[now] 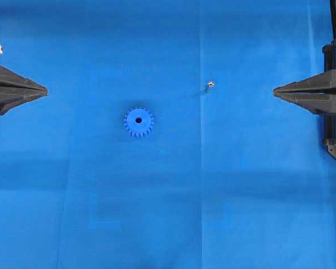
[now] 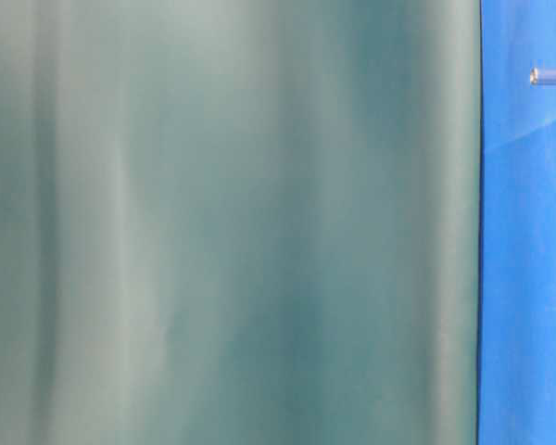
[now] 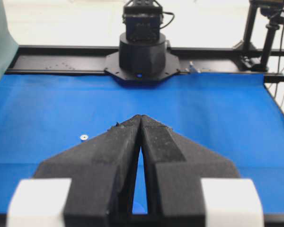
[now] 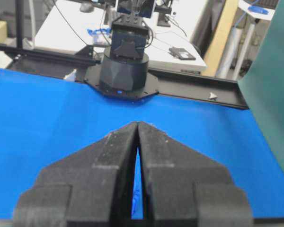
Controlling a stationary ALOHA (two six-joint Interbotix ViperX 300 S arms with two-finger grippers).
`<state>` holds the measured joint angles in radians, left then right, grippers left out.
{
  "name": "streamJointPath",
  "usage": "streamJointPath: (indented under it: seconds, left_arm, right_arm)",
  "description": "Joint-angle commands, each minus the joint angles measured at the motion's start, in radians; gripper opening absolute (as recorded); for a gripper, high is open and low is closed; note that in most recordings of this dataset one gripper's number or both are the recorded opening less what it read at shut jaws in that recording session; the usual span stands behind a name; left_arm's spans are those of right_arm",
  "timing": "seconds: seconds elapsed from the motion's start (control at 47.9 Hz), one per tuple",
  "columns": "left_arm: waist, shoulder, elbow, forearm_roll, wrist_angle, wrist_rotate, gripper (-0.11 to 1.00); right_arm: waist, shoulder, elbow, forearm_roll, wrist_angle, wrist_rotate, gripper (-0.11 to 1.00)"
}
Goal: Insert the shaft placed at a random location into the center hole of the small gear at another random location.
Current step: 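Move the right gripper left toward the small silver shaft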
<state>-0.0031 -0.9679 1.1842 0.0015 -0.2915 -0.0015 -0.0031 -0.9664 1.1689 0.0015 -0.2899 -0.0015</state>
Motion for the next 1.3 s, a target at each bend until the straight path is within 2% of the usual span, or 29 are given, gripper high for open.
streamJointPath:
  seconds: [0.0, 0.104, 0.292, 0.627, 0.689, 0.773, 0.877, 0.94, 1.024, 1.065, 1.149, 1.274]
  left_arm:
    - [0.008, 0.023, -0.018, 0.003, 0.003, -0.005, 0.00]
    - [0.006, 0.025, -0.018, 0.003, 0.002, -0.008, 0.00]
    - [0.006, 0.020, -0.018, 0.003, 0.002, -0.005, 0.00]
    - [0.006, 0.017, -0.018, 0.003, -0.002, -0.005, 0.00]
    - [0.006, 0.017, -0.018, 0.003, -0.002, -0.005, 0.00]
    - [0.006, 0.017, -0.017, 0.003, 0.000, -0.005, 0.00]
    - [0.006, 0.017, -0.017, 0.003, 0.000, -0.005, 0.00]
    - [0.006, 0.017, -0.017, 0.003, -0.002, -0.005, 0.00]
    - [0.006, 0.017, -0.015, 0.003, 0.000, -0.005, 0.00]
    - [0.006, 0.017, -0.015, 0.003, 0.000, -0.005, 0.00]
    - [0.006, 0.017, -0.014, 0.003, 0.000, -0.005, 0.00]
    - [0.009, 0.017, -0.014, 0.003, 0.002, -0.005, 0.00]
  right_arm:
    - [0.002, 0.012, -0.017, 0.000, -0.005, 0.000, 0.00]
    - [0.000, 0.021, -0.031, 0.000, 0.012, -0.003, -0.06]
    - [-0.009, 0.035, -0.034, 0.002, 0.038, 0.000, -0.06]
    - [-0.097, 0.170, -0.015, 0.014, 0.000, 0.014, -0.04]
    - [-0.101, 0.213, -0.014, 0.018, -0.018, 0.015, 0.01]
    - [-0.110, 0.282, -0.014, 0.032, -0.043, 0.017, 0.16]
    - [-0.138, 0.385, -0.014, 0.067, -0.103, 0.017, 0.44]
    - [-0.155, 0.446, -0.011, 0.077, -0.147, 0.017, 0.64]
    - [-0.175, 0.531, -0.012, 0.084, -0.207, 0.017, 0.86]
    - [-0.181, 0.584, -0.017, 0.094, -0.238, 0.017, 0.86]
    - [-0.186, 0.669, -0.025, 0.112, -0.285, 0.017, 0.78]
    - [-0.186, 0.778, -0.037, 0.140, -0.341, 0.017, 0.80]
